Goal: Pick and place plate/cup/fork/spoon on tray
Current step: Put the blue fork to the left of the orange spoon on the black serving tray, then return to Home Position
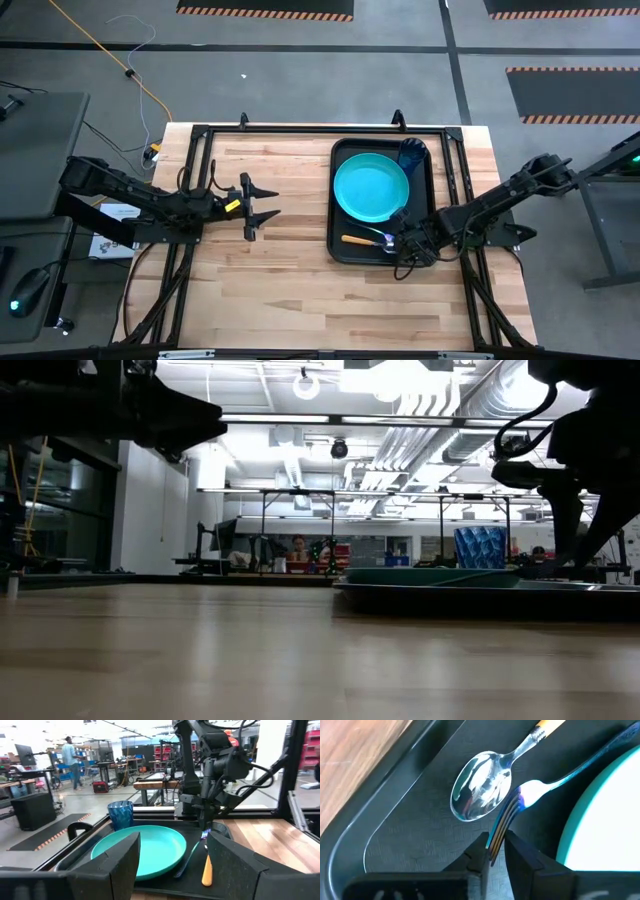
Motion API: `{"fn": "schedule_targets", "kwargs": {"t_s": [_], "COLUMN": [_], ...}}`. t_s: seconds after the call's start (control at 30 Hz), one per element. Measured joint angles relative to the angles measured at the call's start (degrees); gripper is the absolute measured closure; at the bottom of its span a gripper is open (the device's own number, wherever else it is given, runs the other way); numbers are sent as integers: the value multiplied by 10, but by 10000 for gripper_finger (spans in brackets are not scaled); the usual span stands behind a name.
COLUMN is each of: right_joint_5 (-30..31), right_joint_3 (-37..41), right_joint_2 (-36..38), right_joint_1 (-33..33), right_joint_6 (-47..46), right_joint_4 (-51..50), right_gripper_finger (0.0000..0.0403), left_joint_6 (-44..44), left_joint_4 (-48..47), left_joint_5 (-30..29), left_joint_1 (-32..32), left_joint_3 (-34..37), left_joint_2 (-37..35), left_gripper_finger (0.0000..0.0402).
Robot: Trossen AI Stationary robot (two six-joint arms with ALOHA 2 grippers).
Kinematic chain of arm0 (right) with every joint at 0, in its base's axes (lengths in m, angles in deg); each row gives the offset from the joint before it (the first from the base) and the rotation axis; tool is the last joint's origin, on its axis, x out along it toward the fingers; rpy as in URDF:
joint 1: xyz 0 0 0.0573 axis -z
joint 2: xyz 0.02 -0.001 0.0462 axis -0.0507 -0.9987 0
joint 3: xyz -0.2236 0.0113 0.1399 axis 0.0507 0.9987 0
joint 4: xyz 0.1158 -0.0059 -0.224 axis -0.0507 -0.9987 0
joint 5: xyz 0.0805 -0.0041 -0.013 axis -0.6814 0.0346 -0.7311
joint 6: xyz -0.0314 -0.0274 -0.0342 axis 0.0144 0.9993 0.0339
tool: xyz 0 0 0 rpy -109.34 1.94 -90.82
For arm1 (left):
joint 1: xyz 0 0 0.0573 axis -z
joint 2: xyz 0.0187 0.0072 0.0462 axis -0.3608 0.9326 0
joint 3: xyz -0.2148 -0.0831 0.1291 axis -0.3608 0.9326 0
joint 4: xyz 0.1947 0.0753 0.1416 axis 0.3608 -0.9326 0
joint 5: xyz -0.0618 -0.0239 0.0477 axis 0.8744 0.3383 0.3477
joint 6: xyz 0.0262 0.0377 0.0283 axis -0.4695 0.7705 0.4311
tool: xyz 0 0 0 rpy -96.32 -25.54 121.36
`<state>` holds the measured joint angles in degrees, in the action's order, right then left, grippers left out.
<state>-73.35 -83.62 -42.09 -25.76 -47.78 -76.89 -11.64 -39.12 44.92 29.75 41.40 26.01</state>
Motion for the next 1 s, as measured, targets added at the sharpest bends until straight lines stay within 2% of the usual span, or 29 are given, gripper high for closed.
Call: {"fn": "schedule_targets", "kwargs": {"t_s": [0.17, 0.57, 0.73, 1.0], "right_joint_5": [6, 26, 51, 47], "right_joint_3": [0, -1, -1, -1], "right_joint_2": [0, 0, 1, 1], "right_joint_1": [0, 0, 0, 0], "right_joint_6": [-19, -47, -83, -139], "right_joint_4": [1, 13, 22, 22], "right_gripper_finger": [348, 320, 292, 231], "left_joint_6": [0, 0, 0, 0], "left_joint_4": [0, 0, 0, 0], "left_joint_5": [-30, -31, -31, -31], "left_joint_1": [0, 0, 0, 0], "left_joint_3": [0, 0, 0, 0], "left_joint_2": [0, 0, 0, 0], "left_gripper_finger": [183, 183, 183, 183]}}
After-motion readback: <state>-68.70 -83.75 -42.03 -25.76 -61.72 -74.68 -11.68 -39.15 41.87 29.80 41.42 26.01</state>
